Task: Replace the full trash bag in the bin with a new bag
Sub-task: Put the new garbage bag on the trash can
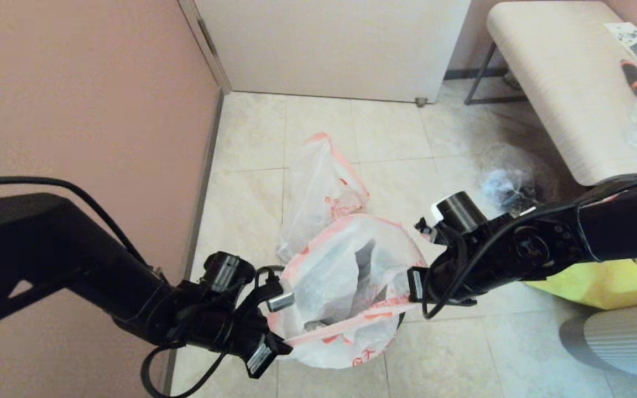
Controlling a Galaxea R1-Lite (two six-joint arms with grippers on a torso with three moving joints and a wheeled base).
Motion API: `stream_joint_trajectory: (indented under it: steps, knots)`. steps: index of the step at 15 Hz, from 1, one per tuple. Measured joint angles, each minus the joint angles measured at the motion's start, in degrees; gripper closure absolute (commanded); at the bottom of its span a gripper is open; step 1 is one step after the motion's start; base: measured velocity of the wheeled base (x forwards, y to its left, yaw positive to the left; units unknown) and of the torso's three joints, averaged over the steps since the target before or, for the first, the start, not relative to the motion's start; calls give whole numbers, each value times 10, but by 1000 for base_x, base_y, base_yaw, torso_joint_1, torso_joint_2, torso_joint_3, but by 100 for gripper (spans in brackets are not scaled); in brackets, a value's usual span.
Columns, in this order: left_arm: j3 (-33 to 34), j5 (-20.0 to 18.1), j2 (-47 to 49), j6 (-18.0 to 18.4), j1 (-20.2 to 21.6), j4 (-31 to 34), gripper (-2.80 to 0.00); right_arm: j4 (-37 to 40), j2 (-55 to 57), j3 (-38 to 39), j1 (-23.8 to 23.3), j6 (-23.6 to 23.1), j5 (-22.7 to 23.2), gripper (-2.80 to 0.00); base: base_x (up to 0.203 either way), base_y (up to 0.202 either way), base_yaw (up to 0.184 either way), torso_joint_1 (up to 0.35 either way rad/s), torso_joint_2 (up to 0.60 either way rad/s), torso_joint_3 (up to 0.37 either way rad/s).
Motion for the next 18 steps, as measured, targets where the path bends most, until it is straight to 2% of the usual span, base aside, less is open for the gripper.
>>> stream_joint_trajectory:
  steps: [4, 8, 11, 13, 15, 18]
  knots:
    - [-31, 1, 63, -2, -25, -1, 0, -45, 59, 33, -6, 3, -4, 0, 0, 0, 0, 0, 0, 0]
    - [-40, 15, 103, -2, -39, -5, 0, -55, 119, 40, -7, 3, -16, 0, 0, 0, 0, 0, 0, 0]
    - [-47, 30, 127, -1, -31, -6, 0, -59, 153, 36, -8, 2, -27, 0, 0, 0, 0, 0, 0, 0]
    - [-67, 53, 149, 0, -14, -12, 0, -91, 175, 28, -12, 0, -28, 0, 0, 0, 0, 0, 0, 0]
    - [-84, 67, 169, 0, -4, -34, 0, -139, 196, 13, -17, -8, -28, 0, 0, 0, 0, 0, 0, 0]
    - [-94, 76, 187, -16, -6, -69, 0, -154, 223, -37, -27, -21, -30, 0, 0, 0, 0, 0, 0, 0]
